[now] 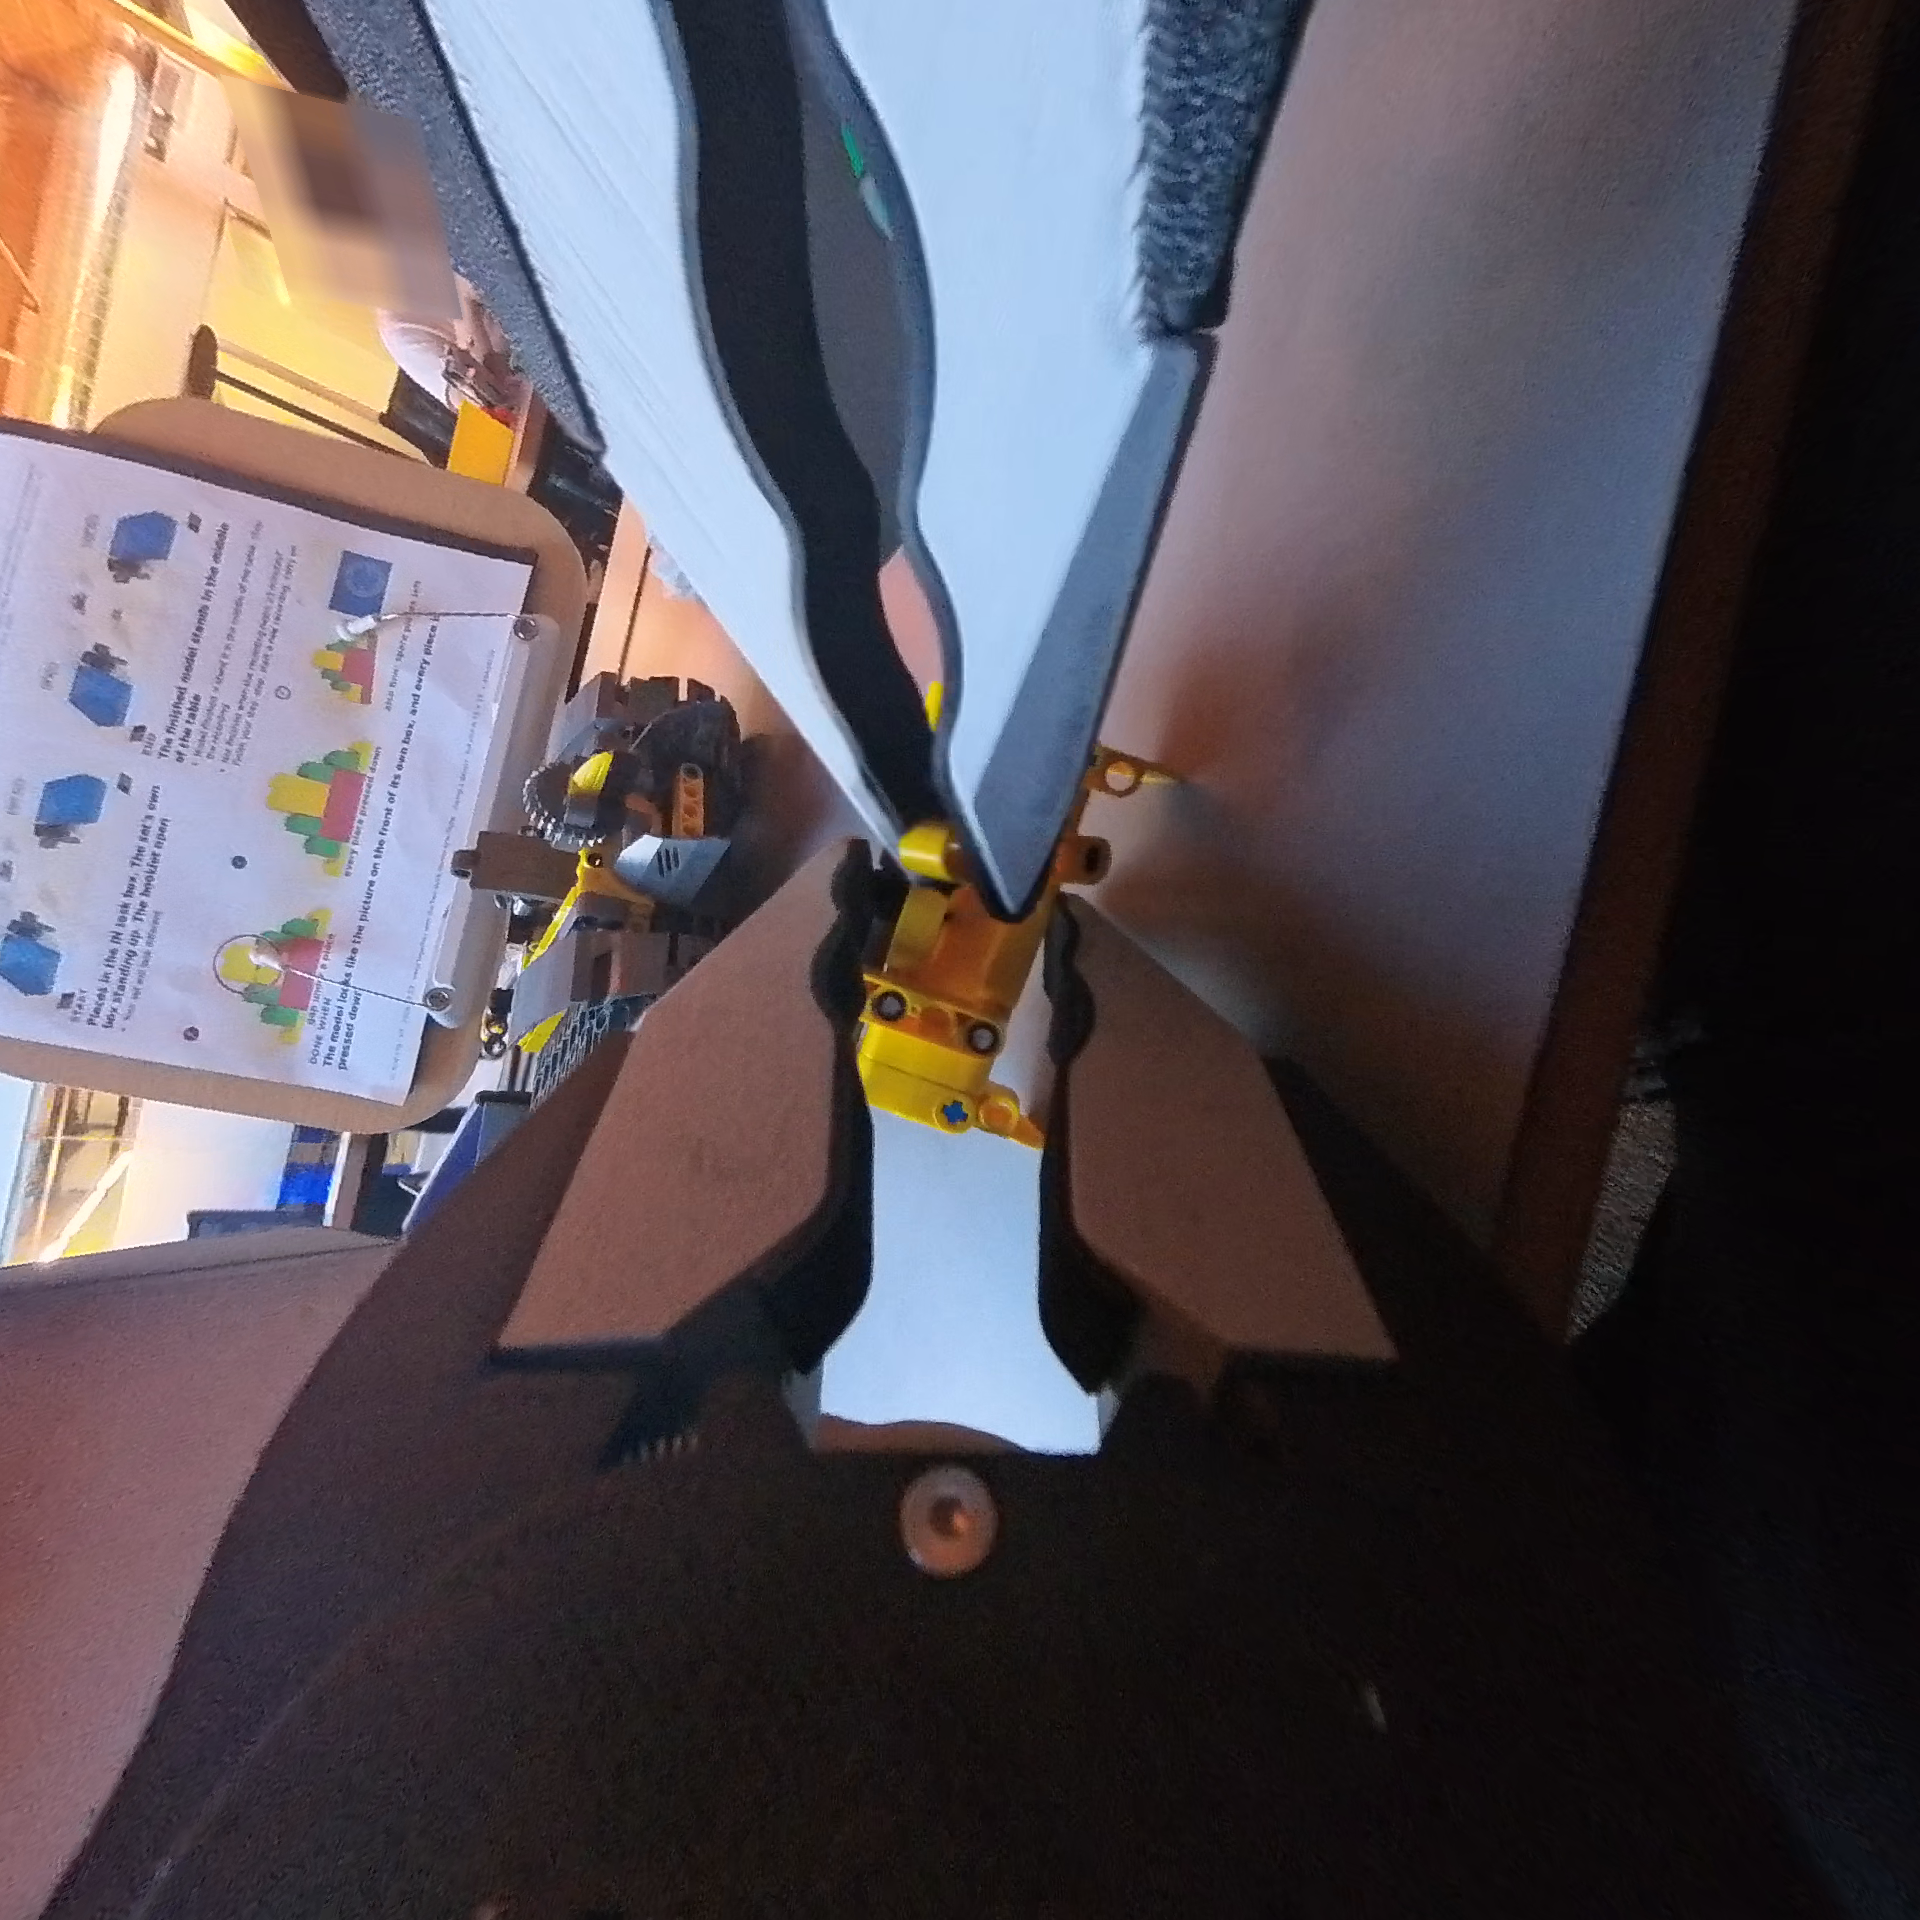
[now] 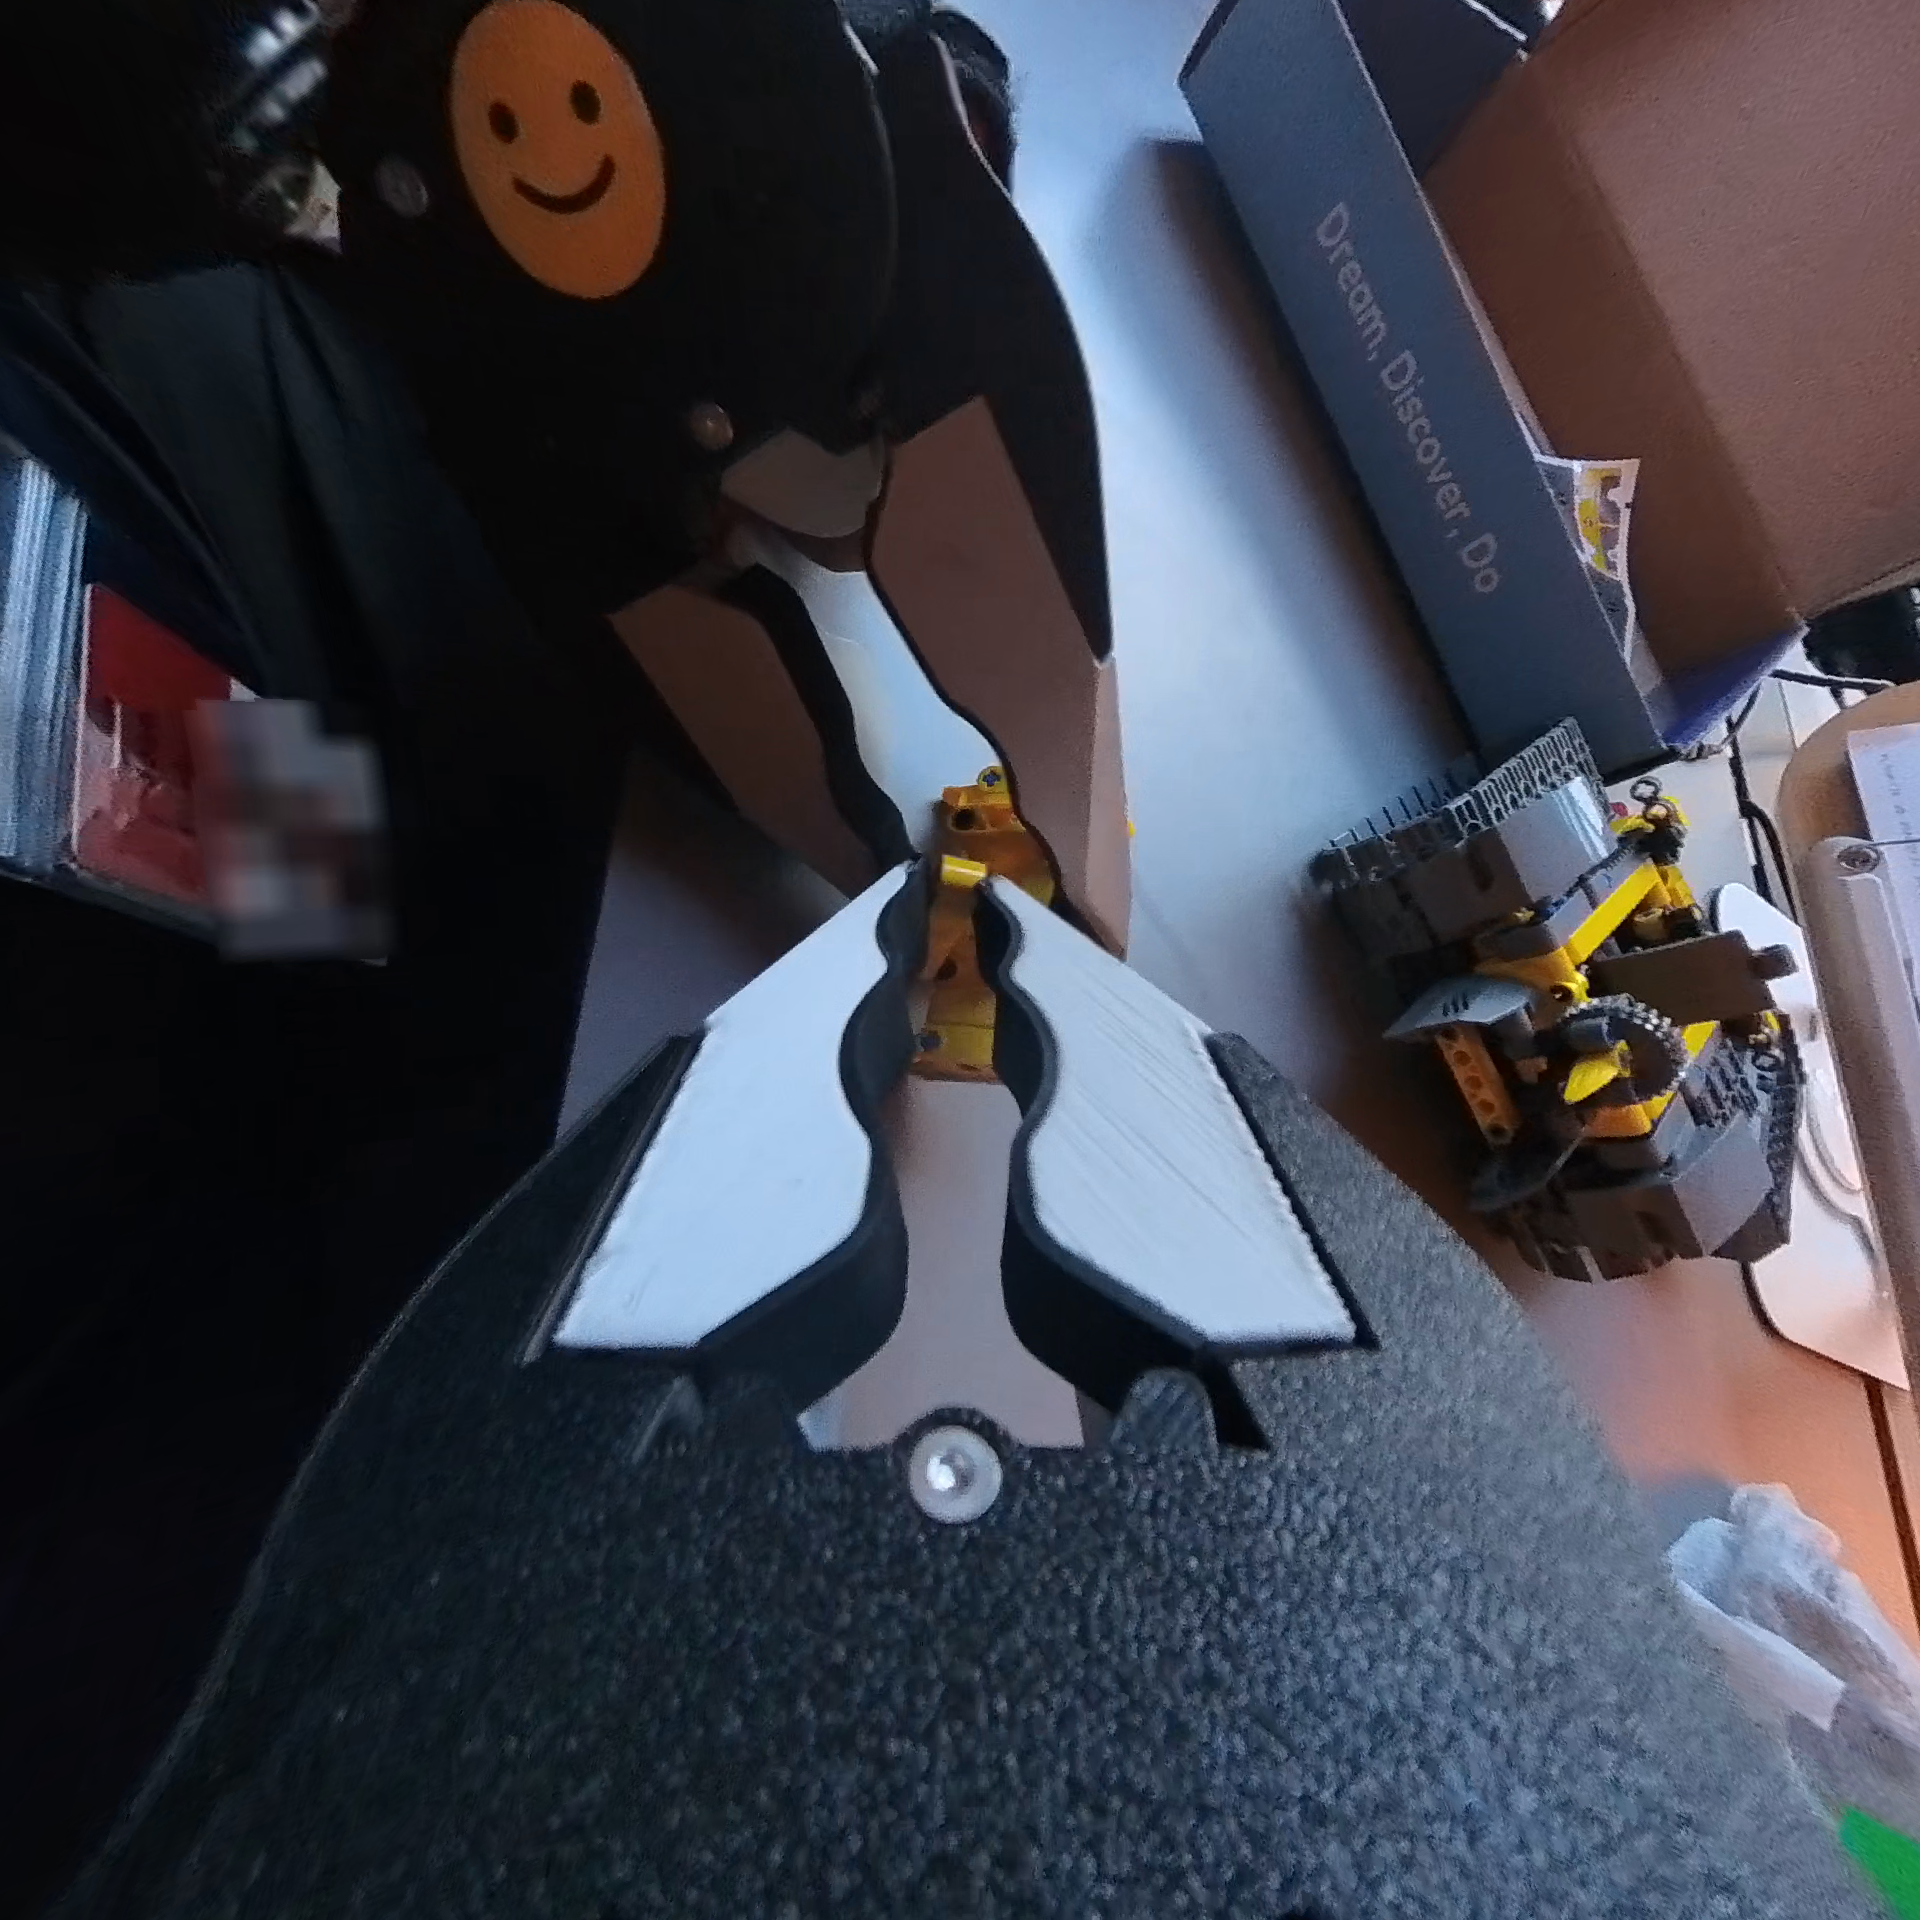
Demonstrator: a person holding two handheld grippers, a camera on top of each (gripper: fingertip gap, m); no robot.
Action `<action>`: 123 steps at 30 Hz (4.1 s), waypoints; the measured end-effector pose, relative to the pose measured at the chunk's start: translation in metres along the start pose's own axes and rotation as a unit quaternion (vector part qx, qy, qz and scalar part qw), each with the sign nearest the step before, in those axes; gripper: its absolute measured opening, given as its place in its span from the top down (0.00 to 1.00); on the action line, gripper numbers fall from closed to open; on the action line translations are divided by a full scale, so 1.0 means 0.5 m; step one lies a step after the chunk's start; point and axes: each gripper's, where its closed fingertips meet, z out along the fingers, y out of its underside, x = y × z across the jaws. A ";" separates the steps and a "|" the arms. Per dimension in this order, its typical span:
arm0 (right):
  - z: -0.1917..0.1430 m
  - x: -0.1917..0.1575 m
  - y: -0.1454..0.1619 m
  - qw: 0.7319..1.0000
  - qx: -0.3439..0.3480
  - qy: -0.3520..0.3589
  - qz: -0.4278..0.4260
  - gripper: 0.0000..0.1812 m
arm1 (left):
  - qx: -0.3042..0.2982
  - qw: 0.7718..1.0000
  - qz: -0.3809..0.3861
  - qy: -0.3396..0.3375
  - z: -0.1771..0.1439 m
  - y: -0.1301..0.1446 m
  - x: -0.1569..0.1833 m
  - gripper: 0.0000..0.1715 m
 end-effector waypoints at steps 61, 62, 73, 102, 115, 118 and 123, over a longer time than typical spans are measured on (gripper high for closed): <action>-0.307 0.296 0.223 0.891 0.028 0.180 0.417 0.80 | -0.023 0.967 -0.205 0.147 -0.013 0.065 -0.001 0.82; -0.256 0.254 0.177 0.905 0.037 0.128 0.405 0.79 | -0.019 0.968 -0.204 0.147 -0.014 0.063 -0.001 0.82; -0.063 0.121 0.081 0.959 -0.005 0.069 0.274 0.81 | 0.086 0.885 -0.451 0.085 -0.078 0.107 -0.166 0.82; -0.013 0.119 -0.034 0.981 0.044 0.181 0.056 0.94 | 0.013 0.960 -0.260 0.106 -0.046 0.041 -0.062 0.88; -0.053 0.083 -0.054 0.989 0.106 0.082 0.067 0.79 | 0.051 0.968 -0.181 0.164 -0.068 0.017 -0.021 0.92; -0.049 0.050 -0.065 0.988 0.130 0.023 0.082 0.80 | 0.096 0.950 -0.218 0.203 -0.085 -0.018 -0.015 0.92; -0.041 0.065 -0.054 0.983 0.133 0.031 0.119 0.89 | 0.117 0.928 -0.259 0.240 -0.092 -0.030 -0.006 0.92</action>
